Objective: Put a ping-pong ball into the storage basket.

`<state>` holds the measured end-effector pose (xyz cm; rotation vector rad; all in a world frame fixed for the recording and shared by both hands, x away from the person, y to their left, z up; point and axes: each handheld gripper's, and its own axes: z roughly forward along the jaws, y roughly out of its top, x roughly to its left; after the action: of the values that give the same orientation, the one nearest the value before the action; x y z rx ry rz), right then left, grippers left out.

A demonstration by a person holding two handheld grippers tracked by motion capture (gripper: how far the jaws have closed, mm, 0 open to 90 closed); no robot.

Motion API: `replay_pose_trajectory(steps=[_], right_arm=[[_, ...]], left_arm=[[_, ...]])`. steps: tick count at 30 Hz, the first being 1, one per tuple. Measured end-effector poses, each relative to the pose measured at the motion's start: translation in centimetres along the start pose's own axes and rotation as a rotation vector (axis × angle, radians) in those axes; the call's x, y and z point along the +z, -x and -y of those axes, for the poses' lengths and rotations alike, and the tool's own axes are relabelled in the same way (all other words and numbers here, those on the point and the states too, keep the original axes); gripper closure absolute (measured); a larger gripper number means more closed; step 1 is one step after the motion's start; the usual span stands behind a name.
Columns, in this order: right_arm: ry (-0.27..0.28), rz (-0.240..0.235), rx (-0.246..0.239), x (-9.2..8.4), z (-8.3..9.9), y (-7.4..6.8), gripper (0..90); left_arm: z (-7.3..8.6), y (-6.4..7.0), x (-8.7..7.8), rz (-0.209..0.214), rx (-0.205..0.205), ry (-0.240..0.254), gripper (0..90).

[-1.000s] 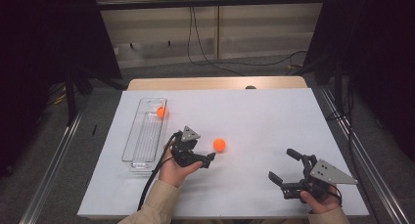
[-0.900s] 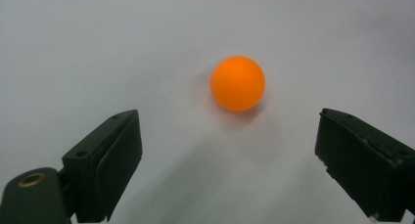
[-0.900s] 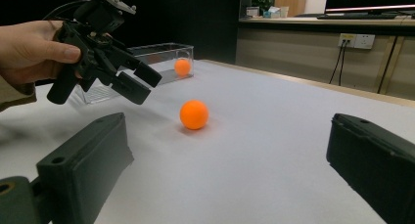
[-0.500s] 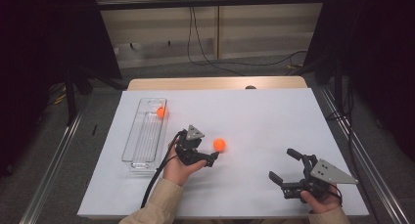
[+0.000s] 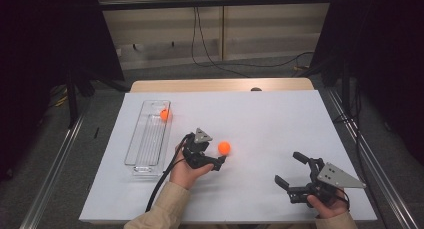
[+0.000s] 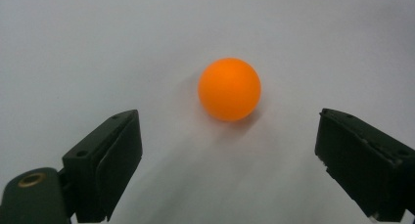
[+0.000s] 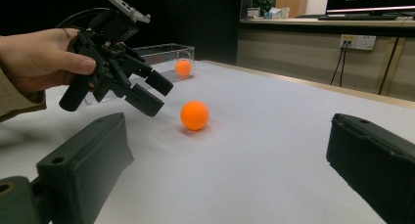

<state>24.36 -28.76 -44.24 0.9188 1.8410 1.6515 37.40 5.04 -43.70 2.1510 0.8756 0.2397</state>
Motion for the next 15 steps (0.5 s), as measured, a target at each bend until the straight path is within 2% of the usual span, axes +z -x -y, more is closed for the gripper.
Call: replay_pose_trajectory(steps=[15], right_arm=[[-0.001, -0.002, -0.001, 0.03, 0.01, 0.03, 1.5]], left_arm=[[-0.14, 0.02, 0.62, 0.002, -0.002, -0.003, 10.4]])
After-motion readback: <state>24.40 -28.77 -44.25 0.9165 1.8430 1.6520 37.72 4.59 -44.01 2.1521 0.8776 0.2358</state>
